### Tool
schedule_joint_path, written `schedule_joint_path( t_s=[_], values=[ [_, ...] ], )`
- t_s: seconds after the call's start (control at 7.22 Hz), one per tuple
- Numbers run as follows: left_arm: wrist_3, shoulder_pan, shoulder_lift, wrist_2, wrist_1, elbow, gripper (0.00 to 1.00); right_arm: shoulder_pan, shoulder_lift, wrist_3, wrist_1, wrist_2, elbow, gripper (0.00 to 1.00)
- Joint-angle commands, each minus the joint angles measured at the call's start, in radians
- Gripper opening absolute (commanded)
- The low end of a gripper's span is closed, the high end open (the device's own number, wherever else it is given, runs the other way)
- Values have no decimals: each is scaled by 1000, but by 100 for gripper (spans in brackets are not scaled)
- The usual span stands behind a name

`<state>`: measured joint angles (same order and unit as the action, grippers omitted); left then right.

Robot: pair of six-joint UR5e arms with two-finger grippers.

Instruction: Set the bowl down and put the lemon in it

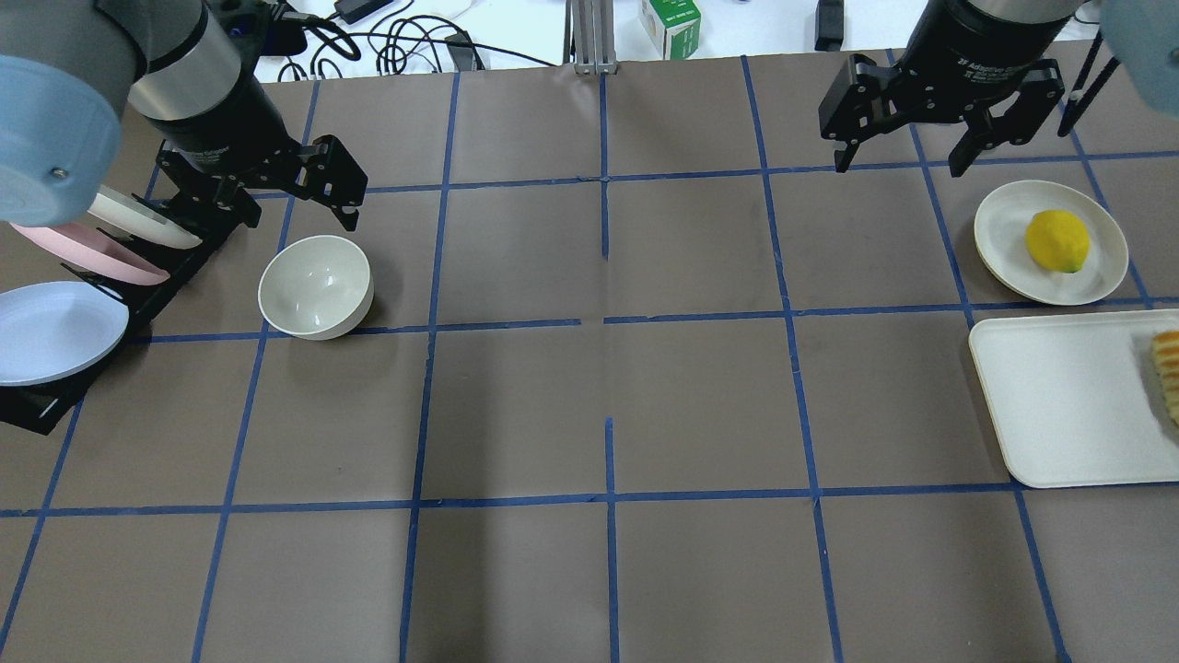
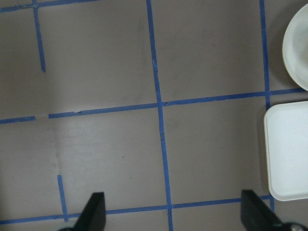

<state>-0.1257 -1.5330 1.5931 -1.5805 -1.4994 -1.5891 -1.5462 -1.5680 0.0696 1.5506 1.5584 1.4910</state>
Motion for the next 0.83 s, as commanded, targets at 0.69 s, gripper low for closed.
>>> schedule_joint_path(
  t_s=[0.69],
  values=[
    [-2, 40, 5, 1, -5, 1, 100, 230, 17, -105, 8, 8, -35, 100]
  ],
)
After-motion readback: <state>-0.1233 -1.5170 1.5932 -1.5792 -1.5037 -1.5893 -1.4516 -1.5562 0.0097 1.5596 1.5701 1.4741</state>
